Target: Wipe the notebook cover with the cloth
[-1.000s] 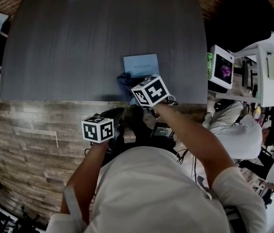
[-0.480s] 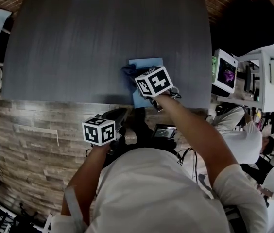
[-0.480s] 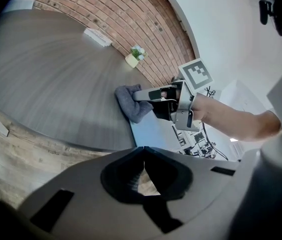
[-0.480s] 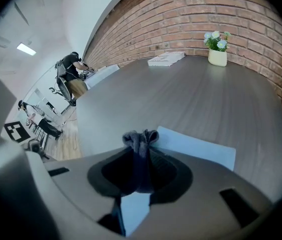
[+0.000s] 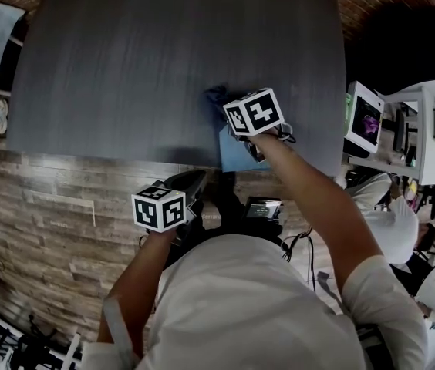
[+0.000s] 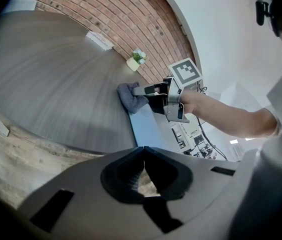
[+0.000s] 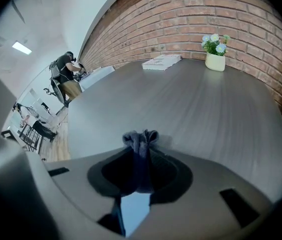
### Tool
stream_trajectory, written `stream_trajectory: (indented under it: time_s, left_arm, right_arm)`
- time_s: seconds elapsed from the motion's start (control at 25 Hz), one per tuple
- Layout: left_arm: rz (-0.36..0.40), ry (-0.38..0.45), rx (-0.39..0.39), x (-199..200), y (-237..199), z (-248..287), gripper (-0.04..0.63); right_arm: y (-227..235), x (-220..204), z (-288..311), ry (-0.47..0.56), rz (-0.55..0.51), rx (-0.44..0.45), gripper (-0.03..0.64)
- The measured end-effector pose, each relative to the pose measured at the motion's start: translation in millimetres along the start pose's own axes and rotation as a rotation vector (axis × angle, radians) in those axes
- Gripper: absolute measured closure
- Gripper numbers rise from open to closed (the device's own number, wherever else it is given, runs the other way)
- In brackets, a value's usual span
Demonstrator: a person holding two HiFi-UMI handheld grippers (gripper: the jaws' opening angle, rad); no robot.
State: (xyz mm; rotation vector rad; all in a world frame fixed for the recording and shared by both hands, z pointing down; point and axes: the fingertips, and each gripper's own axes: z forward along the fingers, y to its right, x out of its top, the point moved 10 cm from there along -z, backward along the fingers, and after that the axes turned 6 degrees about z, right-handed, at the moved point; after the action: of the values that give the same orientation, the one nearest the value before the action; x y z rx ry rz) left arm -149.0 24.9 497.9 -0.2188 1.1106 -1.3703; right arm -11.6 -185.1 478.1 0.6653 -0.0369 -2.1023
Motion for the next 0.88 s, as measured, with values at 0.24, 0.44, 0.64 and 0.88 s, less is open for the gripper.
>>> stream_trajectory:
  time_s: [0.24,0.44,0.64,0.88]
  left_arm:
    - [-0.001,0.019,0.008,3,-5,-10,0.584]
    - [0.0,0.032,0.01,4,-8,-19,0.584]
    - [0.01,0.039,0.002,4,-8,-23,0.584]
    - [0.034,0.052,-0.015,12,-4,-27,0.584]
  right_arm:
    - [7,19,1,0.049,0.01,-0.043,0.517]
    - [8,32,-7,0.114,0.016,-0.093,0.517]
    - [5,38,-18,0.155,0.021,-0.114,0.517]
    - [5,38,-37,0.19,0.041,-0.118,0.517]
